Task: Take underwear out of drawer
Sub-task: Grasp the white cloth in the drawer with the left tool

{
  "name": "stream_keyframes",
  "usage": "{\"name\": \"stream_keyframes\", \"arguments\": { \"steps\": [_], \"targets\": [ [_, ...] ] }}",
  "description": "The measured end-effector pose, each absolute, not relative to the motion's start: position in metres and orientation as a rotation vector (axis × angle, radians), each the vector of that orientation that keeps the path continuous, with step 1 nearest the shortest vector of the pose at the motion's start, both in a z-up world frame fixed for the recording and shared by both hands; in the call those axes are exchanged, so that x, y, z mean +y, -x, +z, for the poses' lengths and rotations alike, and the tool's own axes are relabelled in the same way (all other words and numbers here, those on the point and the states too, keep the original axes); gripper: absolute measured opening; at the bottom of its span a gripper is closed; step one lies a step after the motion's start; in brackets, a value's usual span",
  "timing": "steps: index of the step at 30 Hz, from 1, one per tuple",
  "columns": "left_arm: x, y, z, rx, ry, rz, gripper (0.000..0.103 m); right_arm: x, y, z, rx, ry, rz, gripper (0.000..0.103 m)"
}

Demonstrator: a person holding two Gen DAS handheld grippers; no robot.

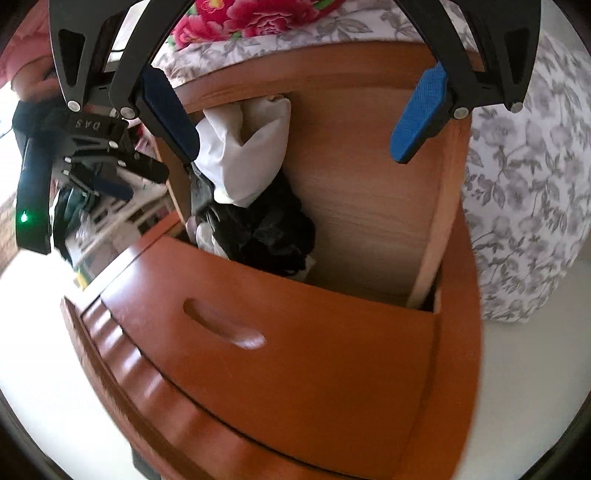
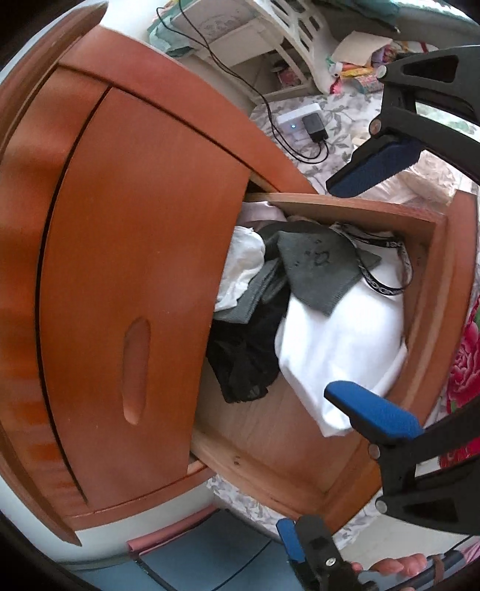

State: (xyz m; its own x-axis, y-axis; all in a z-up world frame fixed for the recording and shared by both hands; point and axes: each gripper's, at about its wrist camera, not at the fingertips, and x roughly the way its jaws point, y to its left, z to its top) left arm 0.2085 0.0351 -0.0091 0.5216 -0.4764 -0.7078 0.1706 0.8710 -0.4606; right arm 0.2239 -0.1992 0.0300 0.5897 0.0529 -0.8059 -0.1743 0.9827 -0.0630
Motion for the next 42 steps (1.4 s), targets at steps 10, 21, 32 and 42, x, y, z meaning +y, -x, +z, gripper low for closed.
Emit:
{"name": "stream_keyframes", "arguments": {
  "steps": [10, 21, 32, 42],
  "targets": [
    [-0.016, -0.234, -0.026, 1.100, 0.272, -0.473, 0.102, -0.212, -0.239, 0.022, 0.985, 0.152, 0.134, 0.074],
    [-0.052, -0.256, -0.047, 1.254, 0.278, -0.541, 0.102, -0.235, -0.243, 0.020, 0.982, 0.143, 0.126, 0.074],
    [-0.063, -0.278, -0.062, 1.340, 0.392, -0.463, 0.079, -0.259, -0.242, 0.018, 0.967, 0.096, 0.127, 0.074],
    [-0.062, -0.287, -0.069, 1.380, 0.386, -0.430, 0.077, -0.269, -0.235, 0.012, 0.972, 0.082, 0.135, 0.074]
  ]
}}
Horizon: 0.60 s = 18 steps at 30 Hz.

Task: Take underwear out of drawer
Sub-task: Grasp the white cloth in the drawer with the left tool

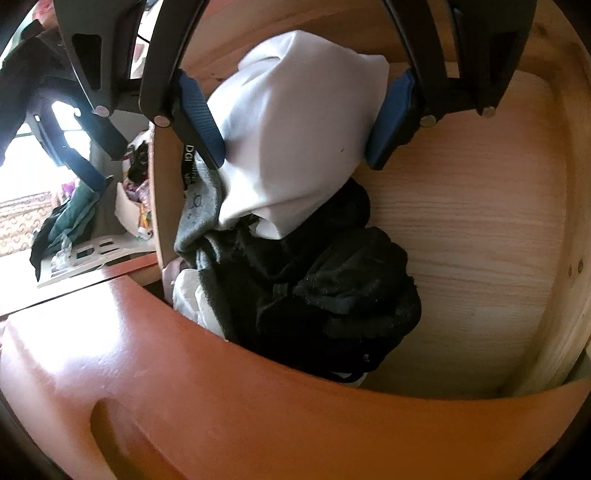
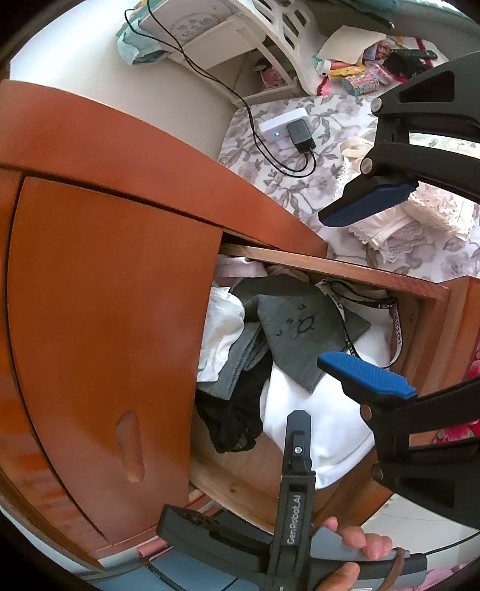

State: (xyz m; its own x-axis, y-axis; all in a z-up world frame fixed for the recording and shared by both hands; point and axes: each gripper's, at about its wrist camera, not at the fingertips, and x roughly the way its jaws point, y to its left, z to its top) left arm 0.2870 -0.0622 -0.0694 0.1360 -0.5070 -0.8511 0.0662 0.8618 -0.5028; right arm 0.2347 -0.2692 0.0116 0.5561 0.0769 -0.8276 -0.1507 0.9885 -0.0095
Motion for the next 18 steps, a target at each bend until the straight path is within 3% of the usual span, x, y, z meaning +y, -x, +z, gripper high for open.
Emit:
{"name": "stream_keyframes", "arguments": {
  "steps": [4, 6, 12, 18],
  "targets": [
    [-0.053, -0.290, -0.073, 1.383, 0.417, -0.404, 0.067, -0.272, -0.234, 0.010, 0.975, 0.074, 0.134, 0.074],
    [-0.045, -0.291, -0.074, 1.380, 0.430, -0.394, 0.054, -0.273, -0.233, 0.008, 0.979, 0.078, 0.134, 0.074],
    [-0.030, -0.283, -0.071, 1.340, 0.434, -0.408, 0.034, -0.275, -0.232, 0.005, 0.987, 0.075, 0.131, 0.074],
    [-0.005, -0.273, -0.062, 1.276, 0.478, -0.412, 0.022, -0.272, -0.232, 0.003, 0.994, 0.082, 0.135, 0.074]
  ]
}}
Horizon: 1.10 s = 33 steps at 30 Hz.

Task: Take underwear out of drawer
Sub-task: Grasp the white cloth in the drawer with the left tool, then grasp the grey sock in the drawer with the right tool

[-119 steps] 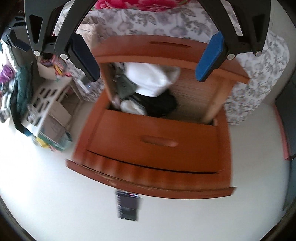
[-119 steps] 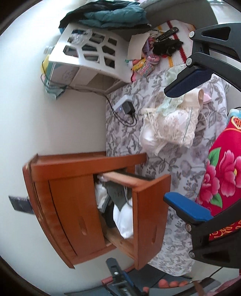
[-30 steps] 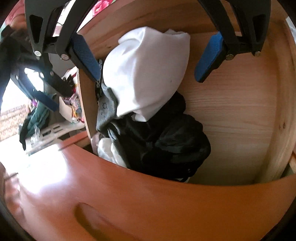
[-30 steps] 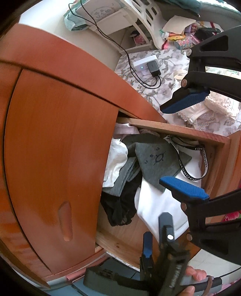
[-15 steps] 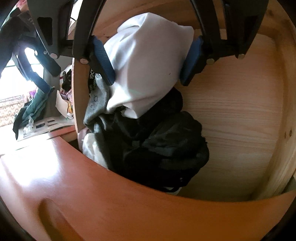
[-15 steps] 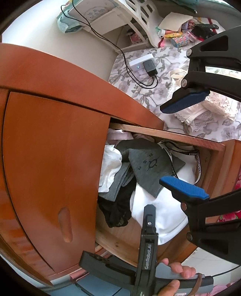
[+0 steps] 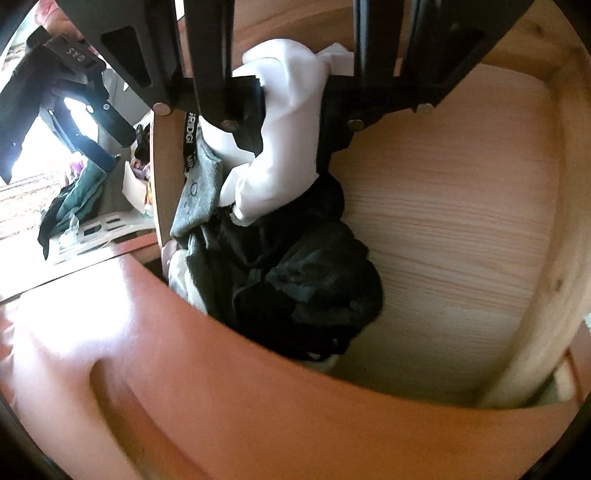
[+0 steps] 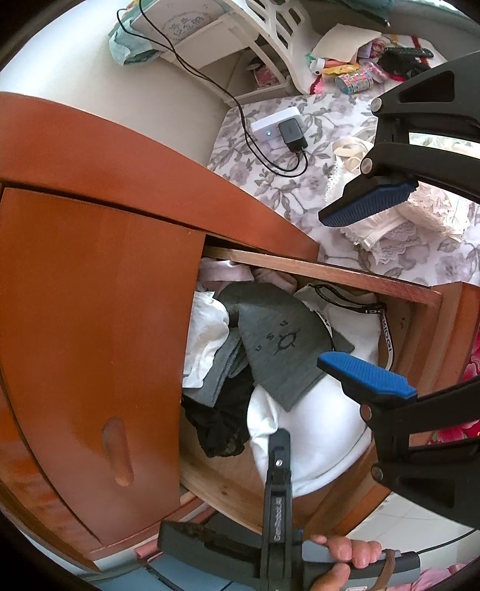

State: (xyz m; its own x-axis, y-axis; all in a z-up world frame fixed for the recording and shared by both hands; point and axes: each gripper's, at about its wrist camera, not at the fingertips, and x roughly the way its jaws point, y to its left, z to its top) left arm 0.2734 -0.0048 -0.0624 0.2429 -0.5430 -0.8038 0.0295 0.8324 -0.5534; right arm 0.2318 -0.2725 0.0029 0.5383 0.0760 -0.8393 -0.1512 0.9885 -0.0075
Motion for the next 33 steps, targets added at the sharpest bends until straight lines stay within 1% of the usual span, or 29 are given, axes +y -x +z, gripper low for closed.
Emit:
{"name": "stream_keyframes", "arguments": {
  "steps": [3, 11, 16, 22, 26, 27, 33],
  "targets": [
    [0.011, -0.270, -0.056, 1.265, 0.461, -0.399, 0.019, -0.269, -0.234, 0.003, 0.995, 0.085, 0.140, 0.074],
    [0.054, -0.263, -0.039, 1.163, 0.450, -0.325, 0.019, -0.237, -0.244, 0.000, 0.996, 0.108, 0.205, 0.074],
    [0.061, -0.259, -0.040, 1.123, 0.407, -0.287, 0.019, -0.214, -0.257, -0.007, 1.014, 0.104, 0.243, 0.074],
    [0.059, -0.257, -0.050, 1.113, 0.418, -0.288, 0.019, -0.203, -0.277, -0.020, 1.059, 0.064, 0.235, 0.074],
    [0.060, -0.257, -0.061, 1.119, 0.454, -0.296, 0.019, -0.203, -0.285, -0.025, 1.070, 0.040, 0.212, 0.074],
    [0.069, -0.254, -0.058, 1.118, 0.465, -0.304, 0.019, -0.204, -0.288, -0.027, 1.072, 0.034, 0.202, 0.074],
    [0.063, -0.255, -0.060, 1.115, 0.465, -0.317, 0.020, -0.213, -0.301, -0.037, 1.092, -0.038, 0.149, 0.074]
  ]
}}
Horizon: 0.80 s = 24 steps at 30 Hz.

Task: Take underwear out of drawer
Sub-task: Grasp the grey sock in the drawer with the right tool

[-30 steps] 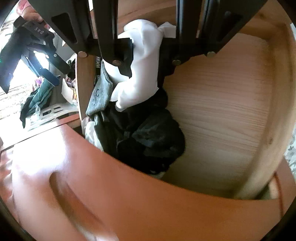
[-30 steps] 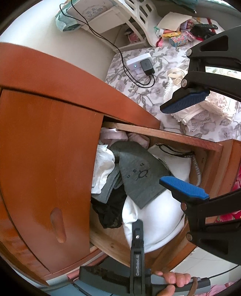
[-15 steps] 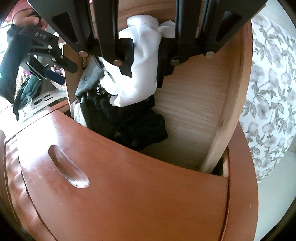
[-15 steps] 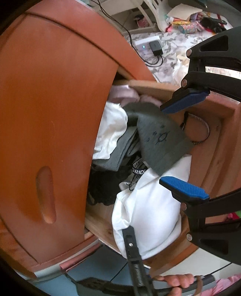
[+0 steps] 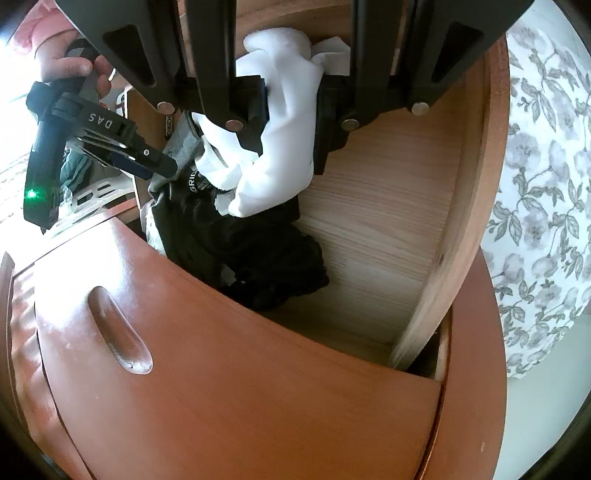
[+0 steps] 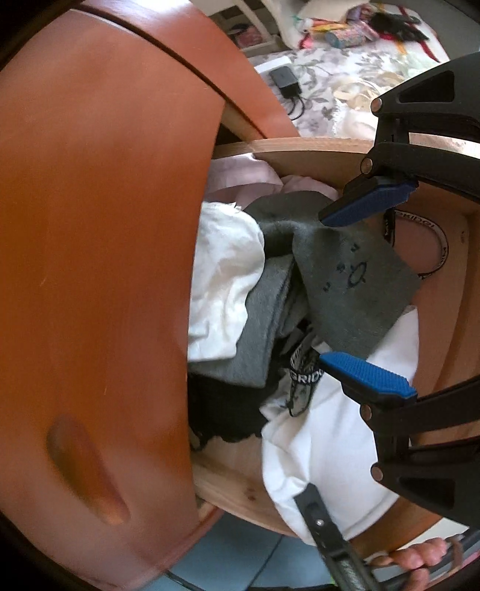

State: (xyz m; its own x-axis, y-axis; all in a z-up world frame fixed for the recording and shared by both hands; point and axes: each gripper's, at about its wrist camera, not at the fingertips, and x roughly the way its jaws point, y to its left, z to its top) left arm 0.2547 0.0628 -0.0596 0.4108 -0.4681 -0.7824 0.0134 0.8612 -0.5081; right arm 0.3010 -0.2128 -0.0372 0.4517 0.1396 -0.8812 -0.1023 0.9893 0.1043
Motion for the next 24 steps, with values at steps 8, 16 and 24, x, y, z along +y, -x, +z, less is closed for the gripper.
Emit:
{"name": "stream_keyframes", "arguments": {
  "steps": [8, 16, 24],
  "targets": [
    [0.062, -0.258, -0.061, 1.124, 0.476, -0.317, 0.020, -0.217, -0.307, -0.043, 1.131, -0.051, 0.134, 0.065],
    [0.056, -0.263, -0.063, 1.149, 0.452, -0.314, 0.021, -0.219, -0.309, -0.050, 1.154, -0.078, 0.102, 0.044],
    [0.049, -0.266, -0.066, 1.165, 0.444, -0.300, 0.022, -0.223, -0.307, -0.053, 1.146, -0.083, 0.100, 0.017]
  ]
}}
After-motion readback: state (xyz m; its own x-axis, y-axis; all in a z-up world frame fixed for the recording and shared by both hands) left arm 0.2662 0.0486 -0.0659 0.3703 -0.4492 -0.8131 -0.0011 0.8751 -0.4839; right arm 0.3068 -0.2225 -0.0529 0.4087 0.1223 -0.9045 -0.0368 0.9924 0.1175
